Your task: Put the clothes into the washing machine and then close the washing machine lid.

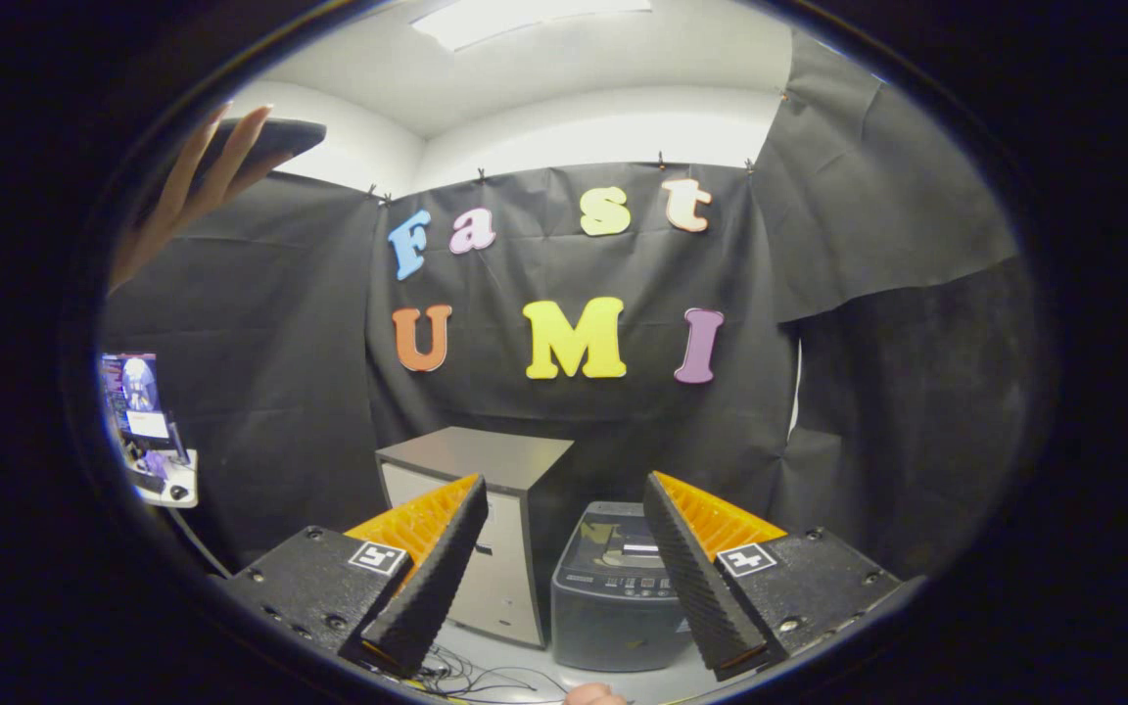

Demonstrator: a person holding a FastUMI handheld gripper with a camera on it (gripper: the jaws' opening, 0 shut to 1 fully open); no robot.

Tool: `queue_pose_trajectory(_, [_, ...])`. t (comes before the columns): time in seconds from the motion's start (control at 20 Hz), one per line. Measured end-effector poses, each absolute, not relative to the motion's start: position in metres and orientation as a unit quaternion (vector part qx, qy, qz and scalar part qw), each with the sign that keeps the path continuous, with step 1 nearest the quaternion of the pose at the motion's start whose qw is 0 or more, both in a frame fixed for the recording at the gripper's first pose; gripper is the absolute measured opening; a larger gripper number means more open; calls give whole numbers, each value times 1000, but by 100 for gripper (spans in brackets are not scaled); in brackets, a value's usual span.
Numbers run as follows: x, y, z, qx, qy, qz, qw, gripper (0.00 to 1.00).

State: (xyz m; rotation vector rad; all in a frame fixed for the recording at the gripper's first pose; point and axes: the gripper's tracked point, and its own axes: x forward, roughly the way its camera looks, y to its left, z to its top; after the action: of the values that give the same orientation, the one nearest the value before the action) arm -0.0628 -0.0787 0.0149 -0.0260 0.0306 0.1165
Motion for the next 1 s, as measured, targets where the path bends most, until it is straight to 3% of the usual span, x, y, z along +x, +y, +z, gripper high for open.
queue_pose_trajectory(1.0, [-54,-82,18,-5,4,78,997,100])
